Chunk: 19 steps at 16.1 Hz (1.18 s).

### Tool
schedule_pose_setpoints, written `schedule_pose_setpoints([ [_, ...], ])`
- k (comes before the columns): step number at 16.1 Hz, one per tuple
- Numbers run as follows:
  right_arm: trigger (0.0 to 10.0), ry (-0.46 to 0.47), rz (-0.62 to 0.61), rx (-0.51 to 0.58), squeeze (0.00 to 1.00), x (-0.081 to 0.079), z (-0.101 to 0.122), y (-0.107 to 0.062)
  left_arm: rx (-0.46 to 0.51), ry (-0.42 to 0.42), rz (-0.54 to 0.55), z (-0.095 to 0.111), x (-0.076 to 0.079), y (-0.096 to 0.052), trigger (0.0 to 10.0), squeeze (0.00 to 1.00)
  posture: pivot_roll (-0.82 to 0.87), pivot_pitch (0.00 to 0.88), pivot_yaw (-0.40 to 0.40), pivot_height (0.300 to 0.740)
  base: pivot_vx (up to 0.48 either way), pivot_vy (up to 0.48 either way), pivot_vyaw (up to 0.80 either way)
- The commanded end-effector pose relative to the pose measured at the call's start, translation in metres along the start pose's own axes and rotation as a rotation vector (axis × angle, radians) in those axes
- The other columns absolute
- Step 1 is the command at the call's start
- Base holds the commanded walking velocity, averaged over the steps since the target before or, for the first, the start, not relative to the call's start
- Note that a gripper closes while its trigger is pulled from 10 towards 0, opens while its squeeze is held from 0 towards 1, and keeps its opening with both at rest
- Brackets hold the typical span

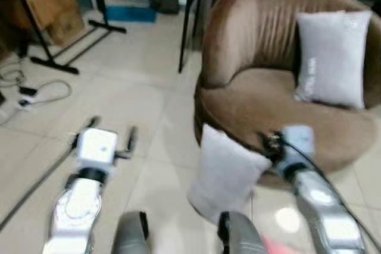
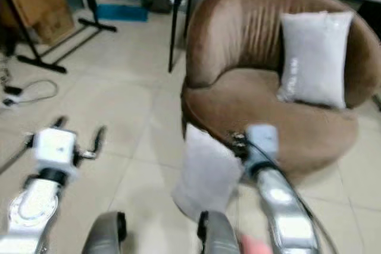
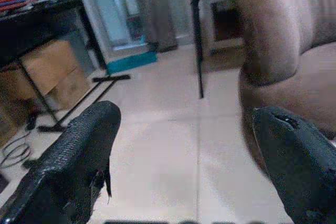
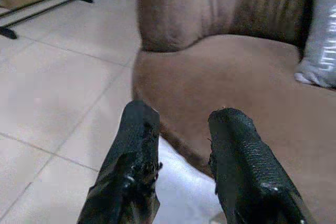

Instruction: Move the pillow to the sofa from floor

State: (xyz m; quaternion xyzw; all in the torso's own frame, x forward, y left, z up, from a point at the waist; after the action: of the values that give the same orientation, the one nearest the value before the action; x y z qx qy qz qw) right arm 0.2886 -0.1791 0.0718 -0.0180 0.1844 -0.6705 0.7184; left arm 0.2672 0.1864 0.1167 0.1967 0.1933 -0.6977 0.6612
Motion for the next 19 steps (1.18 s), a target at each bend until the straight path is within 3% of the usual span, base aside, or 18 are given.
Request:
schedule_pose_setpoints([
  [1, 10.0, 0.009, 0.057, 0.031, 0.0, -0.015, 0.007, 0.003, -0.016, 0.018, 0.019, -0.004, -0.009, -0.003, 10.0, 0.0, -0.03, 0.0, -0.067, 0.595, 0.281, 0.0, 0.0],
  [10, 10.0, 0.017, 0.06, 0.036, 0.0, -0.016, 0.009, 0.005, -0.012, 0.023, 0.02, -0.004, -0.011, -0.003, 10.0, 0.0, -0.03, 0.0, -0.068, 0.595, 0.281, 0.0, 0.0],
  [19, 10.0, 0.045, 0.073, 0.03, 0.0, -0.02, 0.005, 0.007, -0.007, 0.045, -0.061, -0.004, 0.001, -0.006, 10.0, 0.0, -0.02, 0.0, -0.062, 0.51, 0.0, 0.0, 0.0],
])
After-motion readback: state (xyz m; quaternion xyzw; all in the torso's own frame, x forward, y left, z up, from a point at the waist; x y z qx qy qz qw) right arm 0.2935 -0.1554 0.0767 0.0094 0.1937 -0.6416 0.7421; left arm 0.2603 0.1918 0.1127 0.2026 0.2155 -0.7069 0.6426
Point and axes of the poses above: a point about 5 cm out from each wrist's last joint towards the gripper, its own y axis pointing out of the wrist towards the gripper, its own z axis along the axis of the wrist's last joint, x = y × z, the point moved 4 cm from there along y, pointing out of the wrist towards the gripper, and after that the axes turned 15 degrees about y, right-handed, at the moved point
